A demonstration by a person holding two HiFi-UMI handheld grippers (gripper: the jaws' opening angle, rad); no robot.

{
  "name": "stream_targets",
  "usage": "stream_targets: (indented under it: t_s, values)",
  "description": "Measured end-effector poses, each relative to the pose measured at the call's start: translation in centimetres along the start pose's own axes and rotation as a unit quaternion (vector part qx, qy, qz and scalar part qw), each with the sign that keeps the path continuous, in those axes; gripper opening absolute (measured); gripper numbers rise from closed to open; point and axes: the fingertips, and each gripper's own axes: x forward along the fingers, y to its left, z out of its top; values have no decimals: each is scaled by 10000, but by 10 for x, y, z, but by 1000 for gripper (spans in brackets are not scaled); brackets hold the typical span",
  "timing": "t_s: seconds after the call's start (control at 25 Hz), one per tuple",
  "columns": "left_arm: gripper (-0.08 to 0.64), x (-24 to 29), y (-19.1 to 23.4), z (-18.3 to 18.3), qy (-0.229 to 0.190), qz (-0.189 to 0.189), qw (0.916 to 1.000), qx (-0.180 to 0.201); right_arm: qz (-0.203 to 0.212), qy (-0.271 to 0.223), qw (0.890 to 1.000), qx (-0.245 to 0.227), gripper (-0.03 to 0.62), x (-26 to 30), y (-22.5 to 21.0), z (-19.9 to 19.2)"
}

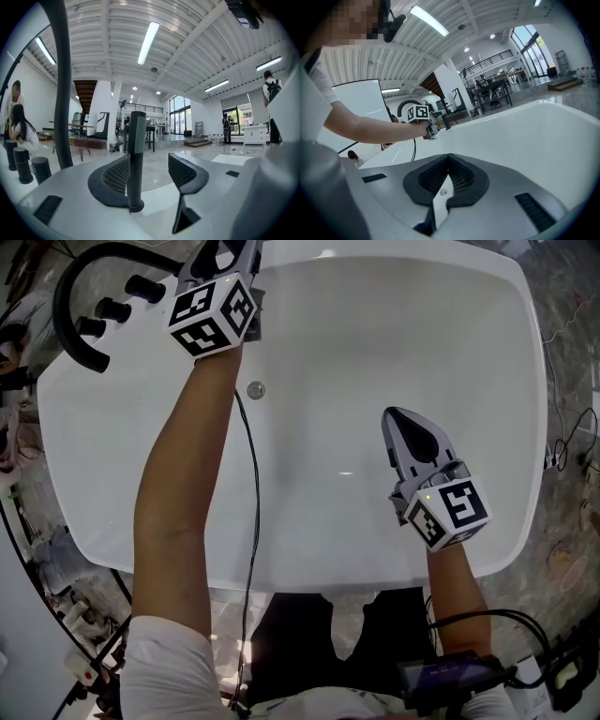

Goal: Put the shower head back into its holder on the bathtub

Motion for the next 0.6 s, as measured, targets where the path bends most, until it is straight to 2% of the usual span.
stream_targets:
  t_s: [0.16,0.36,0.6]
  values:
    - [248,-16,-14,25,-54,22,9999,101,1,29,10000,2,6,-14,12,9]
    - [247,-53,-32,51,-129,-12,9998,-116,-43,64,10000,22,6,-40,34,18]
    - [243,-92,-46,30,72,-34,9997,-246,6,203,9996,198,6,-63,51,-5]
